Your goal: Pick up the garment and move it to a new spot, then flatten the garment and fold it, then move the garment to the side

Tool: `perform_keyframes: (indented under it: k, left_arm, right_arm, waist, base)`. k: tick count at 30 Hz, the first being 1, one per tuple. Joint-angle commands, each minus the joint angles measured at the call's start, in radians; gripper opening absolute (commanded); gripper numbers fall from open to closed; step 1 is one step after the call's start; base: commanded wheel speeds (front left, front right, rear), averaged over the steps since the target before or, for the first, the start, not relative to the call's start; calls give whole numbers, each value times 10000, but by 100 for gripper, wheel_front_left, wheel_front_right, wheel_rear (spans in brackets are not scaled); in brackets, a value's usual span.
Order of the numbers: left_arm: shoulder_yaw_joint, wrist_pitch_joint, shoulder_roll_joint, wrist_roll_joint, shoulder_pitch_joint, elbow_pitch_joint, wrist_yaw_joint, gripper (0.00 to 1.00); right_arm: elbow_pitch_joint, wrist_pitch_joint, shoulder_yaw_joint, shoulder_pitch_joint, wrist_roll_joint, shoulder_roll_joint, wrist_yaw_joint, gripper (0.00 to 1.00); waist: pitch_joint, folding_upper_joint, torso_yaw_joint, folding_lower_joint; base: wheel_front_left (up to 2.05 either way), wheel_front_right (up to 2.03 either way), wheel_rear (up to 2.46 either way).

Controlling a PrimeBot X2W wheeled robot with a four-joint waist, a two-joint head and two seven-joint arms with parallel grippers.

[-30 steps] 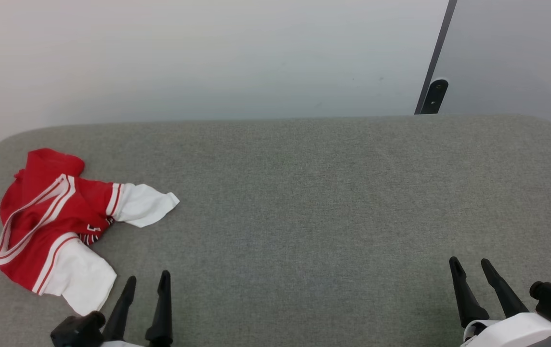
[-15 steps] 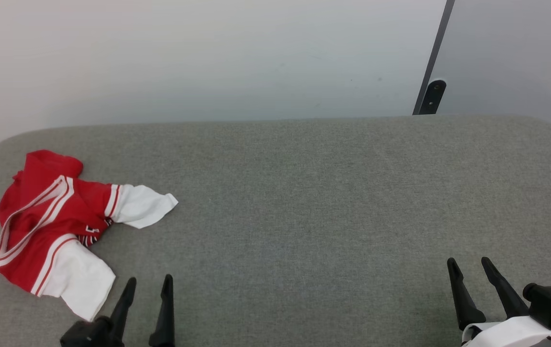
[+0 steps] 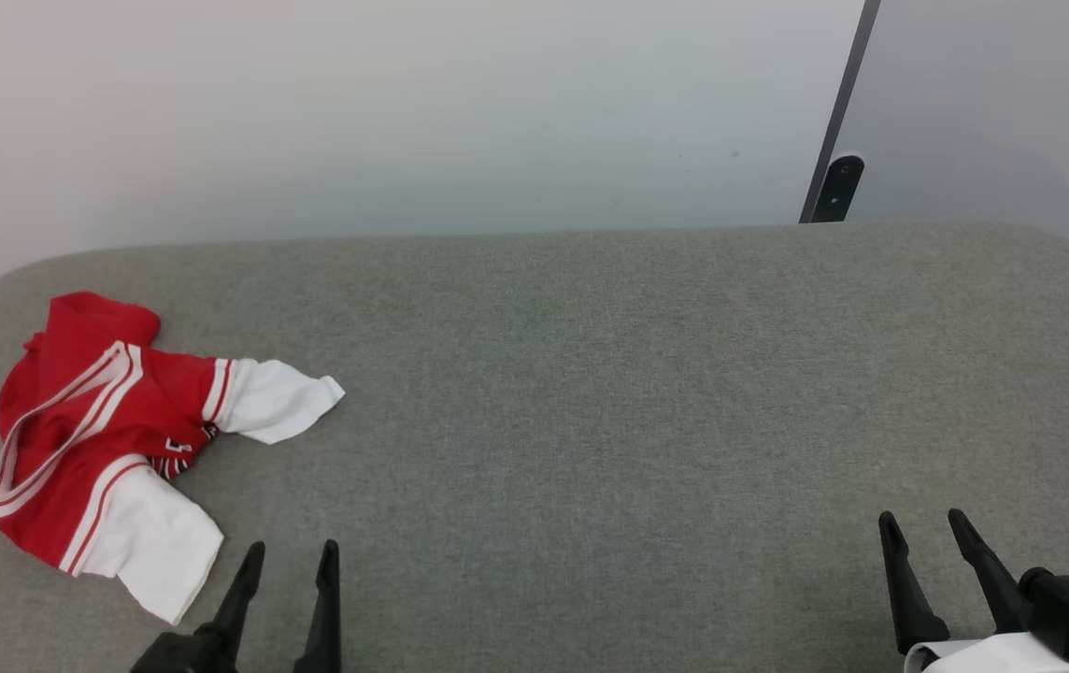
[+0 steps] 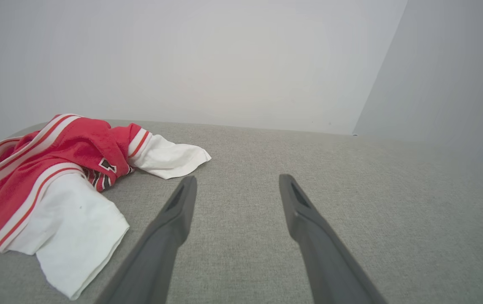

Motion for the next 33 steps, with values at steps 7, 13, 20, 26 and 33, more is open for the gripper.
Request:
perform_keyframes:
  k: [7,13,20,26,33]
  left_arm:
    - [82,-190,-62,568,100,-105,-85,100]
    - [142,-281,-108,818,206,-23,-113,100]
    - [175,-350,-163,908,267,32,-178,100]
    - [230,-350,-207,779,207,136,-196,100]
    - [393,-350,-270,653,57,314,-179,100]
  right_arm:
    - [-114,-216,-116,161,-462,107,-7,100]
    - [-126,-319,-135,225,-805,165,-6,100]
    - [-115,-408,-99,241,-947,201,-8,100]
    - [-65,-452,-81,189,-855,230,-8,100]
    - [-17,-435,201,49,-798,96,-8,100]
  waist:
    - [8,0,10,0]
    - [-15,0,-1,0]
    - [-26,0,0,0]
    - [6,0,121,0]
    - [35,0,752,0]
  base:
    - [0,0,0]
    - [0,0,0]
    - [0,0,0]
    - [0,0,0]
    - [0,0,0]
